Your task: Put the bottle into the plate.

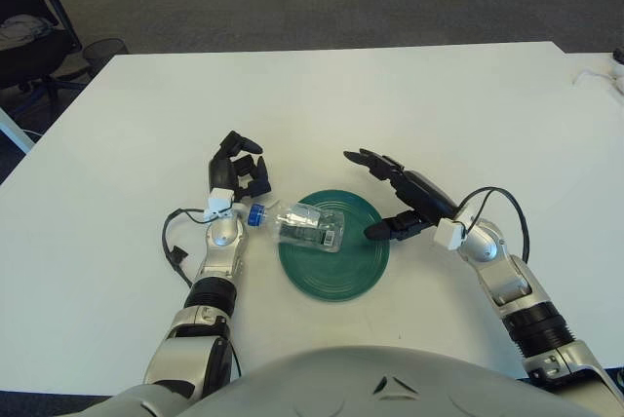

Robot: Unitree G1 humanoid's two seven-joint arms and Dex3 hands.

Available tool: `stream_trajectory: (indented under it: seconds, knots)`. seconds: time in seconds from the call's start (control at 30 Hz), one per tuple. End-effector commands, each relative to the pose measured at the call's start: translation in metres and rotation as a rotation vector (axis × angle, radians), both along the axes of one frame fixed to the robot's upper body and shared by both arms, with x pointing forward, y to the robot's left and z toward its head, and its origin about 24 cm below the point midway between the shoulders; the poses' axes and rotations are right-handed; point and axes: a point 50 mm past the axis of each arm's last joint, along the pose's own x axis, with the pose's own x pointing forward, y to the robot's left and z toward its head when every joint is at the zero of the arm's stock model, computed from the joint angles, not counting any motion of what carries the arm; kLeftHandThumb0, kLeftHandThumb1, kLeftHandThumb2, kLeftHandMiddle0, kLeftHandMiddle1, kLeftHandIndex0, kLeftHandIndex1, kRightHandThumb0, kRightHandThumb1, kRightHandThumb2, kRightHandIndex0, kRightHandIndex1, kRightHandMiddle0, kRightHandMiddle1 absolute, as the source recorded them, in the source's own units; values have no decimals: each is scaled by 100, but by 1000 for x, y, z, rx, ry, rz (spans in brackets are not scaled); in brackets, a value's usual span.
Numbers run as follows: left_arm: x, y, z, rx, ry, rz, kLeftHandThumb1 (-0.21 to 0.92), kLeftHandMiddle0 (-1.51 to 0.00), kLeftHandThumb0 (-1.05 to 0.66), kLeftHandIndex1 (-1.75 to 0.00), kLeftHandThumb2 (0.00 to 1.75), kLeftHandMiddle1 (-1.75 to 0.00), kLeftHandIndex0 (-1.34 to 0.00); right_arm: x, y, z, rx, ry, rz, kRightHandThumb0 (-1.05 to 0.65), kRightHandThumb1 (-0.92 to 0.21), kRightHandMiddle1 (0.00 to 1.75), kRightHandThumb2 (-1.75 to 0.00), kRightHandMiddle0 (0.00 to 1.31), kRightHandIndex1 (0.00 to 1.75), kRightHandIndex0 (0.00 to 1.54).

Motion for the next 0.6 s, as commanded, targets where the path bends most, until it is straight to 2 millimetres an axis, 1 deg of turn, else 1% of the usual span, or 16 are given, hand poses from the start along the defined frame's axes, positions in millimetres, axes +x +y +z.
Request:
stream_trajectory:
  seconds: [0.0,0.57]
  knots:
    - [-24,2,-29,6,126,11,21,-125,-51,-175,144,-175,-69,1,0,4,9,-7,6,-105,-92,29,-28,0,5,7]
    - [-24,1,-29,3,125,12,21,-126,-51,-175,145,-175,-69,0,2,5,9,-6,7,-105,-92,29,-28,0,5,7]
